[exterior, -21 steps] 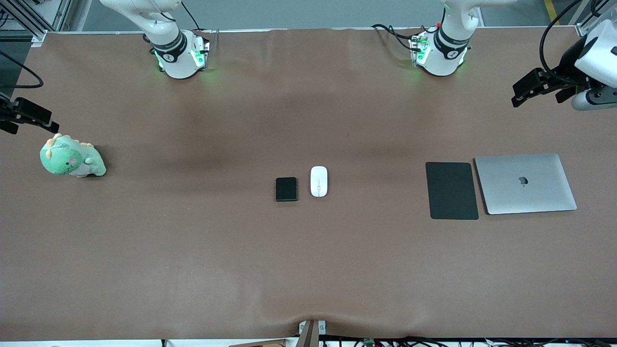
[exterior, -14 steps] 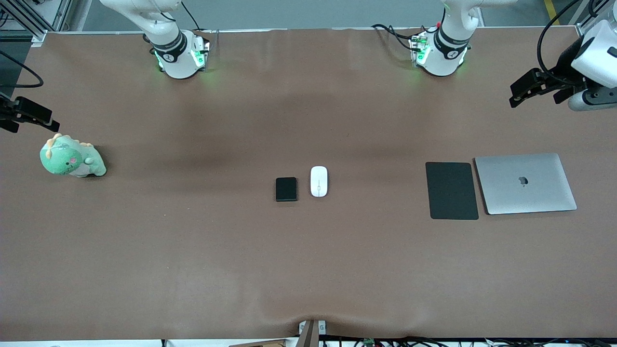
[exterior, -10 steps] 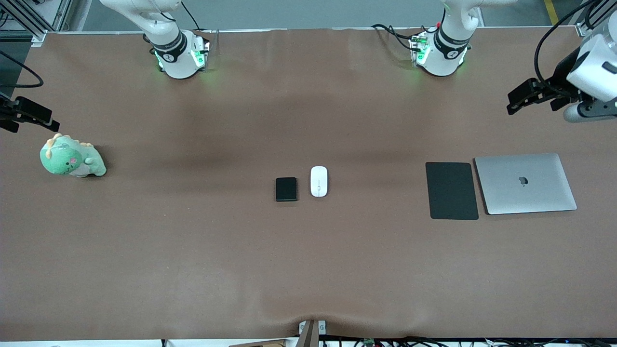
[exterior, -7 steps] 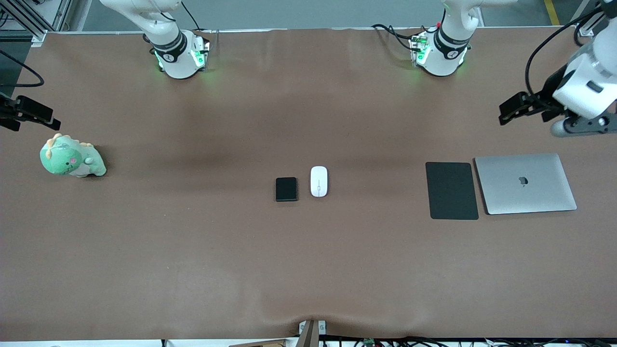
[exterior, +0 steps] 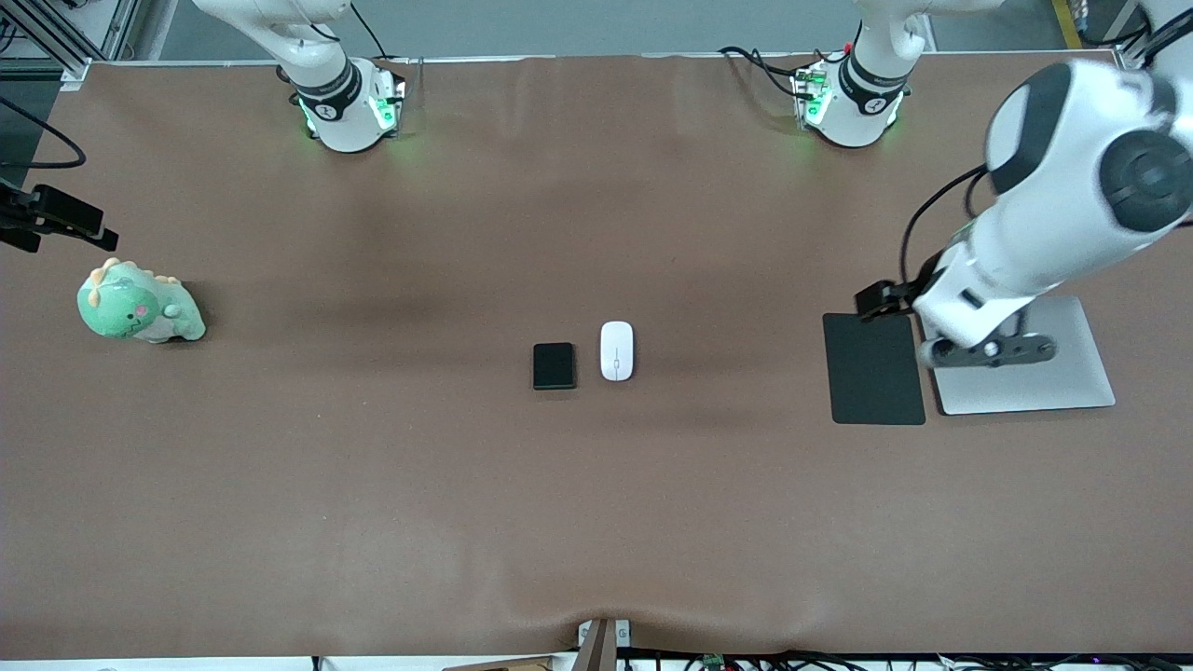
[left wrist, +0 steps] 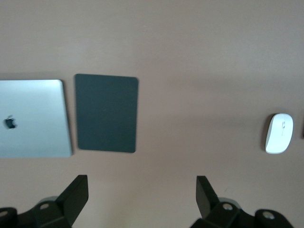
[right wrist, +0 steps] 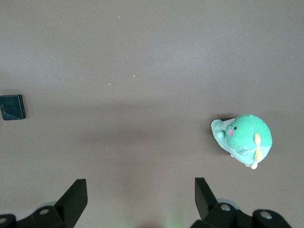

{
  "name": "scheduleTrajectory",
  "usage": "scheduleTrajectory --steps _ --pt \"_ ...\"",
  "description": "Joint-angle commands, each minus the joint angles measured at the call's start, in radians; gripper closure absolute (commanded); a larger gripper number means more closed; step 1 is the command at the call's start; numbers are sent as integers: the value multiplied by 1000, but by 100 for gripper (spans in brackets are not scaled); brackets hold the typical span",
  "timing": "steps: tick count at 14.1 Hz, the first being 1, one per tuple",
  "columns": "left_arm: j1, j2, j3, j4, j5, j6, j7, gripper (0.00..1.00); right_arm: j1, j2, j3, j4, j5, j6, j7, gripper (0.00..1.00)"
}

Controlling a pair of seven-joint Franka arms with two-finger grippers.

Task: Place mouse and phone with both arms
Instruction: 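Reach the left gripper over the table toward the white mouse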

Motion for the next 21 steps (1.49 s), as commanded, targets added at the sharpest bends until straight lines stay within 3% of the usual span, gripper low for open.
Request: scheduleTrajectory --steps 1,5,7,12,18,21 --pt "-64 54 -1 -1 -3 72 -45 0 -13 1 14 3 11 -6 2 0" --pt "-177 173 0 7 7 222 -146 0 -7 14 17 6 11 -6 -5 0" --pt "-231 221 0 10 10 294 -209 0 26 80 19 16 2 -8 -7 0" --pt "-352 367 3 42 11 445 -353 0 42 87 20 33 9 -8 -8 0" --pt "-438 482 6 44 25 630 -438 0 97 131 20 35 9 -6 -8 0" --pt "-464 523 13 60 27 653 -484 0 140 130 19 35 6 -8 2 0"
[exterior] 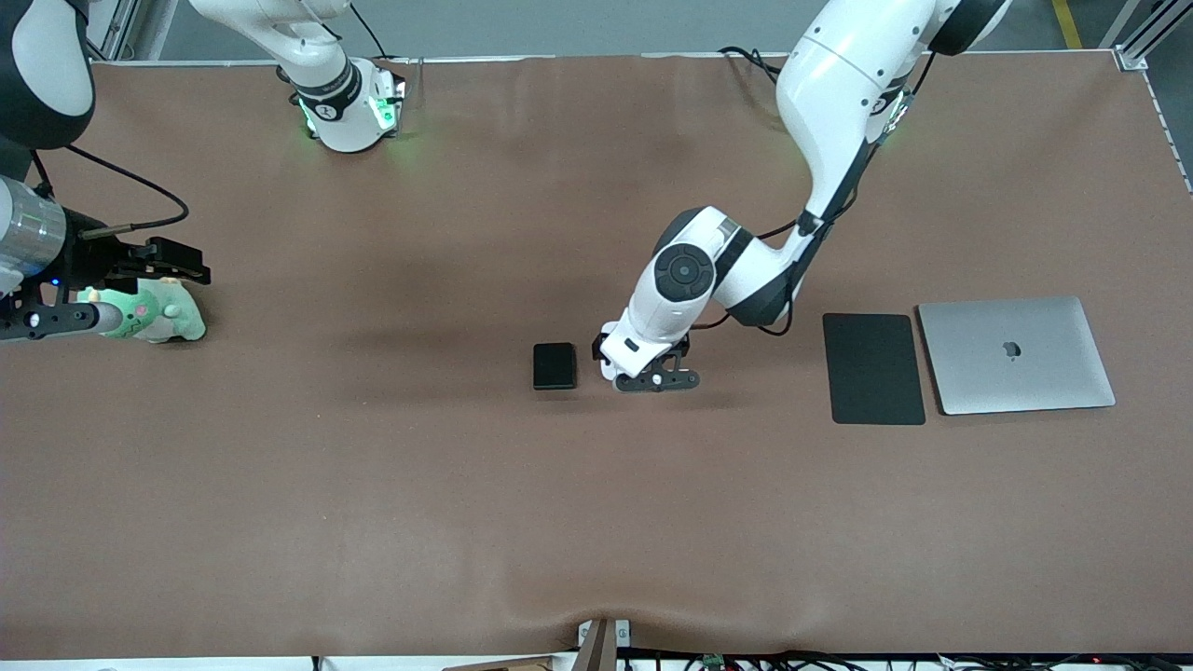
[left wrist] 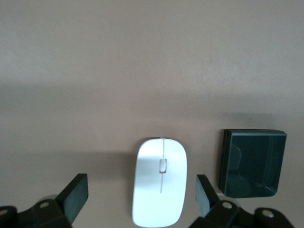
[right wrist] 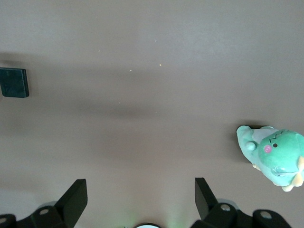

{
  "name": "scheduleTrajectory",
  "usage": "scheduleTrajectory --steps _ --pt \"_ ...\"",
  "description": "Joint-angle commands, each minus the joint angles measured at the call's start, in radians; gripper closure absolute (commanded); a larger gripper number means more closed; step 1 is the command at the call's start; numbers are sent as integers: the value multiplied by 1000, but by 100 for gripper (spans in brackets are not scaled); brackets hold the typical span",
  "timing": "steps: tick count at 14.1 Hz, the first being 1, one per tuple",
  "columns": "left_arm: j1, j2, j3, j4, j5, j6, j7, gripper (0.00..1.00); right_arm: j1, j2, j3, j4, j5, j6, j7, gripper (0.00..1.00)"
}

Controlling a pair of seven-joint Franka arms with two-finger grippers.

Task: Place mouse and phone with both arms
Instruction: 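Grasp the white mouse with the left gripper while the right gripper moves out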

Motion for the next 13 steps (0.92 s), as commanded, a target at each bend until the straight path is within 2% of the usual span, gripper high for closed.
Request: scheduleTrajectory --steps 1,4,10,13 --pt "-29 49 13 58 24 11 -44 0 29 6 -2 21 8 -3 6 0" --pt "-53 88 21 88 26 11 -61 0 69 32 -2 21 5 58 41 0" --pt "-87 104 46 88 34 20 -64 0 211 94 -1 21 16 167 270 0" --pt "-89 117 46 88 63 20 -64 0 238 130 -2 21 98 227 334 0"
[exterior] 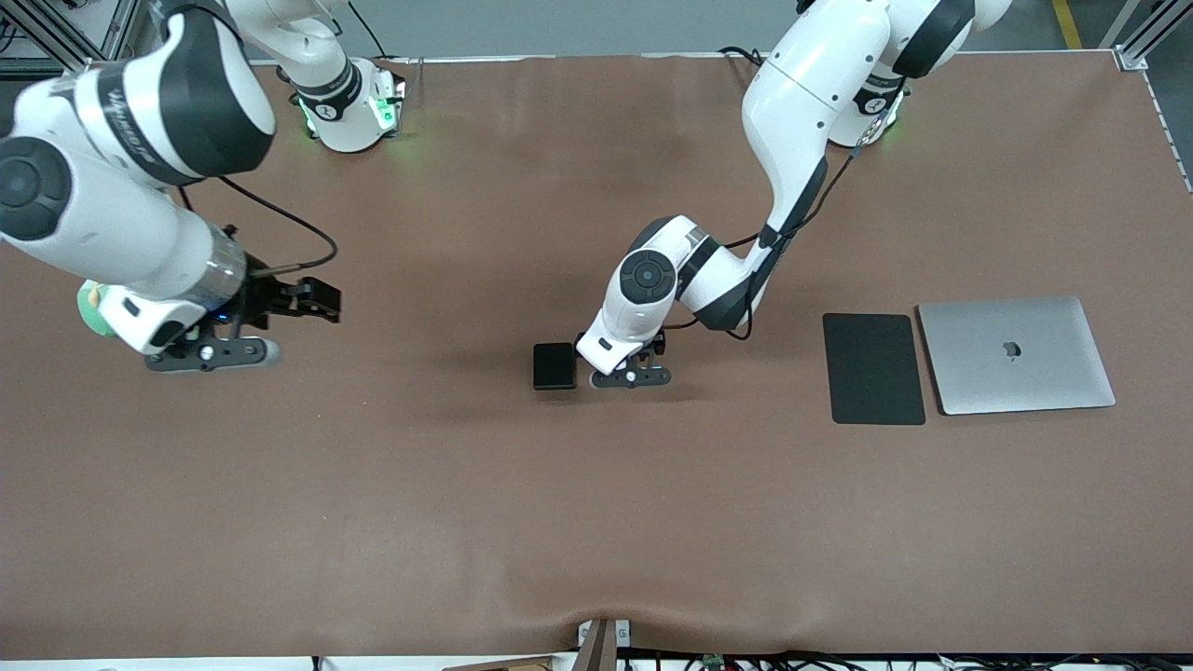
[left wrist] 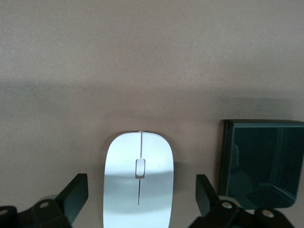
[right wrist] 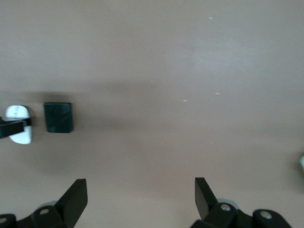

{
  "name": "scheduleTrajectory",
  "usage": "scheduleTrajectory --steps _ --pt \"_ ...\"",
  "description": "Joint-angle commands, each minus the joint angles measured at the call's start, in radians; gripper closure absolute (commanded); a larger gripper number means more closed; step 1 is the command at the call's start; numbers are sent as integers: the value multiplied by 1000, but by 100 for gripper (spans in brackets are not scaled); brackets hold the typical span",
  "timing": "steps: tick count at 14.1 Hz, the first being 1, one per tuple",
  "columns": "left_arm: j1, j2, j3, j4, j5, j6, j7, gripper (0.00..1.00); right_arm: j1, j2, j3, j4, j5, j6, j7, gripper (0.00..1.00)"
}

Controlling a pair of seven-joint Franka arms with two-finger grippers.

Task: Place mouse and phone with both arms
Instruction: 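Grasp the white mouse with the left gripper while the right gripper moves out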

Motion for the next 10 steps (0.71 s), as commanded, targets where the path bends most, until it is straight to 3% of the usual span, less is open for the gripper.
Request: scheduleTrajectory --steps 1,3,6,10 --pt "-17 24 15 25 38 8 -37 4 11 33 -9 20 45 31 58 0" --pt "-17 24 15 23 39 8 -35 18 51 37 -9 20 45 31 58 0" --pt "-17 29 15 23 39 8 -37 30 98 37 -9 19 47 30 143 0" --pt "-16 23 15 25 39 8 -34 58 129 37 -9 -10 47 31 143 0"
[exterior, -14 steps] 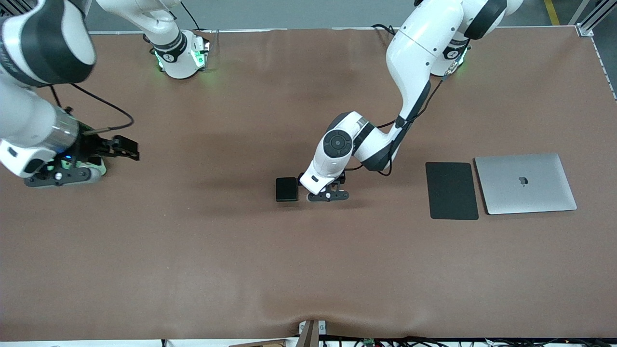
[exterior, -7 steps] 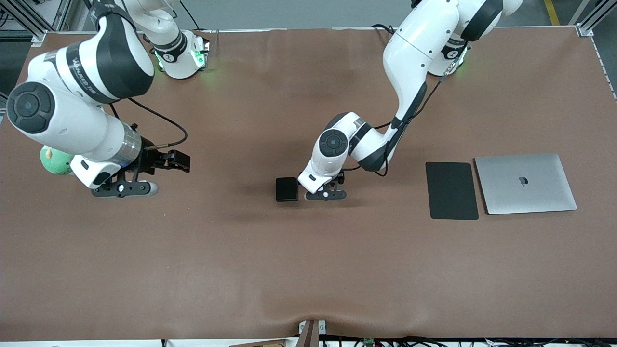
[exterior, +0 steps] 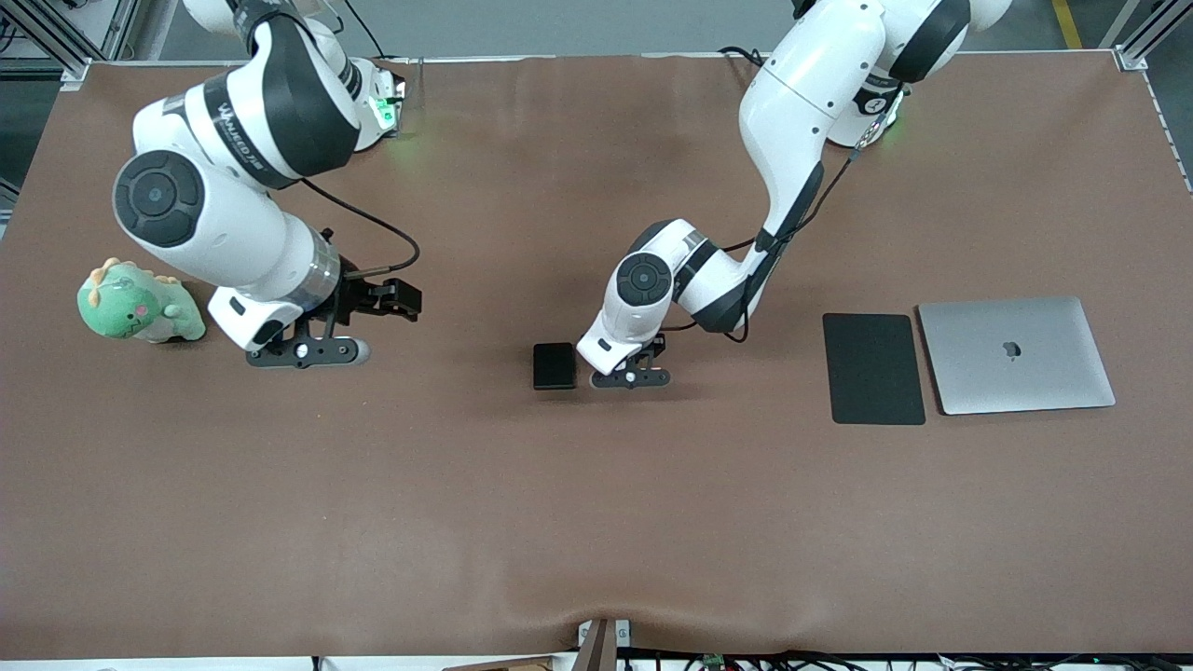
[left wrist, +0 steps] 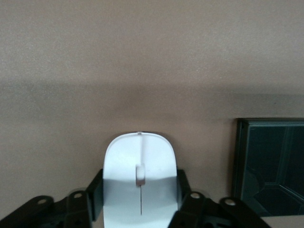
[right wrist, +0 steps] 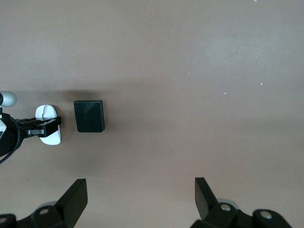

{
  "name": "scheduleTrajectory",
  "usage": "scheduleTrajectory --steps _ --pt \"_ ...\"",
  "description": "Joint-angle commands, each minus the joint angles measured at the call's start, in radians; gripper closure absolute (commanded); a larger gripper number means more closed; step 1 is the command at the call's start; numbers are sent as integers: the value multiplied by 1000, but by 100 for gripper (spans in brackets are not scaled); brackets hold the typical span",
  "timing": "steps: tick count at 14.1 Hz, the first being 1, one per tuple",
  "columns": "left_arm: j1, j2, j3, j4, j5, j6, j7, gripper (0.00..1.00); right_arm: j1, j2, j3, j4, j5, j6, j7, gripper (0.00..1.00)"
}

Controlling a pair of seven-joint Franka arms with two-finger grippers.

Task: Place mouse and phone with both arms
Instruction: 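Carry the mouse toward the mousepad while the right gripper grasps the phone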

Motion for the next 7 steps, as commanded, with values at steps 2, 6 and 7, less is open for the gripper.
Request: scheduleTrajectory --steps 2,6,7 --pt "-7 -4 14 22 27 0 -31 62 14 5 -9 -20 14 -4 12 0" --pt "45 -51 14 10 41 -9 -3 60 33 3 -7 -60 14 24 9 0" --pt "63 -77 13 -4 44 -17 31 60 43 3 -7 -81 15 52 11 0"
